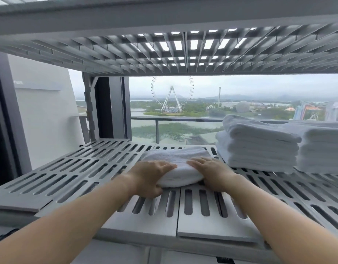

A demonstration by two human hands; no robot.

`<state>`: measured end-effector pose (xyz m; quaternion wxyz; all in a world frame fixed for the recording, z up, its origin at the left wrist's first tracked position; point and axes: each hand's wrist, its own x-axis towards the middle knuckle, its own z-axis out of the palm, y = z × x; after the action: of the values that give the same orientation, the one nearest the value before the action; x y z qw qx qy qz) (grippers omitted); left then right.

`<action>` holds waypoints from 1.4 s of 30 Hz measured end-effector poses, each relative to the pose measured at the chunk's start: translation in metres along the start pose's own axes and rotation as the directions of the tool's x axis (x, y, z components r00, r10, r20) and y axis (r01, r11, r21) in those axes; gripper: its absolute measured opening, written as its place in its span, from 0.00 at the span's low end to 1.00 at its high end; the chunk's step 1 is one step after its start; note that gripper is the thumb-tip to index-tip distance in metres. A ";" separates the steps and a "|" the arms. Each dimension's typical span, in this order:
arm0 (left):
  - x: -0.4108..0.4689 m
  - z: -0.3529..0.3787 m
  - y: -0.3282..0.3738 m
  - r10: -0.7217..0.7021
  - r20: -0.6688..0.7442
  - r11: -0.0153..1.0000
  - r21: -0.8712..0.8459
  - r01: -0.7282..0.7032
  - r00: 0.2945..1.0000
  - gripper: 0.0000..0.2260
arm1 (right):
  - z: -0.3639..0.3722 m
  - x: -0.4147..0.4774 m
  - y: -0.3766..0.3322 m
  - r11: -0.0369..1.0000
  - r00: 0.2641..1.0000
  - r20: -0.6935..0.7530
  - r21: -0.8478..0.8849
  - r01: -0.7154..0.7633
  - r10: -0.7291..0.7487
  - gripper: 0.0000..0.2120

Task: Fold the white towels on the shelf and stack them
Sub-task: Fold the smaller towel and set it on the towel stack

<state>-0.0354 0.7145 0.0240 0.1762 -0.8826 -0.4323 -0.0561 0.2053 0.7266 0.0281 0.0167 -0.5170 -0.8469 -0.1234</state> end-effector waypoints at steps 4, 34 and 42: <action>-0.014 -0.001 -0.026 0.050 0.041 0.968 -0.250 -0.038 0.998 0.34 | -0.005 0.005 -0.025 0.995 1.000 -0.010 0.094 -0.028 0.029 0.37; 0.012 0.009 -0.020 0.027 -0.193 0.984 -0.169 -0.060 0.981 0.37 | -0.032 0.004 -0.044 0.995 0.996 0.026 -0.058 -0.079 0.081 0.18; 0.022 0.022 -0.035 0.136 -0.116 0.975 -0.163 -0.154 0.984 0.36 | -0.019 -0.048 0.056 0.966 0.967 0.009 0.037 -0.255 0.255 0.32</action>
<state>-0.0501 0.7590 0.0183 0.1258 -0.9195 -0.3504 -0.1261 0.2749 0.7047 0.0499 0.0403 -0.6214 -0.7757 -0.1029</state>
